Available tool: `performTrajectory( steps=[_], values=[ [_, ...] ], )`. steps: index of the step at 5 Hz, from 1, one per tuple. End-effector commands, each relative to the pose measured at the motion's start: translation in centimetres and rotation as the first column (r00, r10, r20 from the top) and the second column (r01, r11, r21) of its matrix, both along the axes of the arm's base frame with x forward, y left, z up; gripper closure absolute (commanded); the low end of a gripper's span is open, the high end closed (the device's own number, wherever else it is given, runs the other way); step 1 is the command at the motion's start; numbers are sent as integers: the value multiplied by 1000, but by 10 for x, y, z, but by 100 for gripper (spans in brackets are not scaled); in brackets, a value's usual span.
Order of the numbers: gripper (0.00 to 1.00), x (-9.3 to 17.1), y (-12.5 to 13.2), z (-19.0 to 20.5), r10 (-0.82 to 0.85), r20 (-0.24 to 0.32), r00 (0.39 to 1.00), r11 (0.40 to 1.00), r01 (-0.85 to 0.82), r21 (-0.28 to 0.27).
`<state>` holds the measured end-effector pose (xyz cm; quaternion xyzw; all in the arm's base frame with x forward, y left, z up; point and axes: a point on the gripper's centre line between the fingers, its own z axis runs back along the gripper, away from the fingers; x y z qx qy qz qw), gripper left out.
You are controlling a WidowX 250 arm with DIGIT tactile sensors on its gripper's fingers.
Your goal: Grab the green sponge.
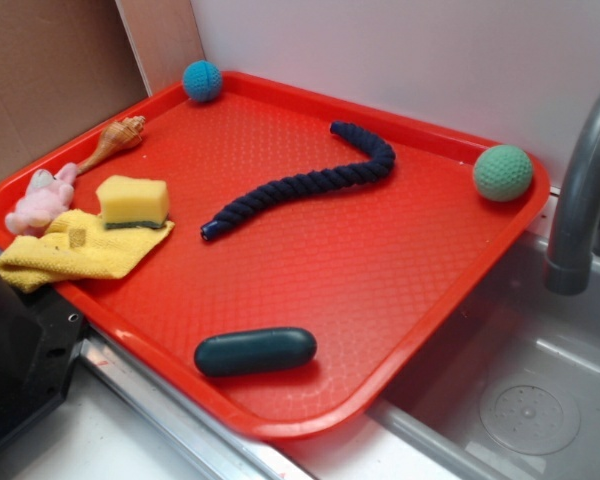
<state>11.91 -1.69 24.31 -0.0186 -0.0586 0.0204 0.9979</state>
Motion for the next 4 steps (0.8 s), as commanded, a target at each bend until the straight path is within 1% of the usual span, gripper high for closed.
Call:
performTrajectory(
  steps=[1, 2, 3, 4],
  values=[
    [0, 0, 0, 0, 0, 0, 1000, 1000, 0, 0],
    [0, 7, 50, -50, -222, 38, 974, 975, 220, 36],
    [0, 11, 93, -101, -292, 8, 956, 956, 292, 4],
    [0, 21, 104, -145, -338, -16, 941, 941, 338, -18]
  ],
)
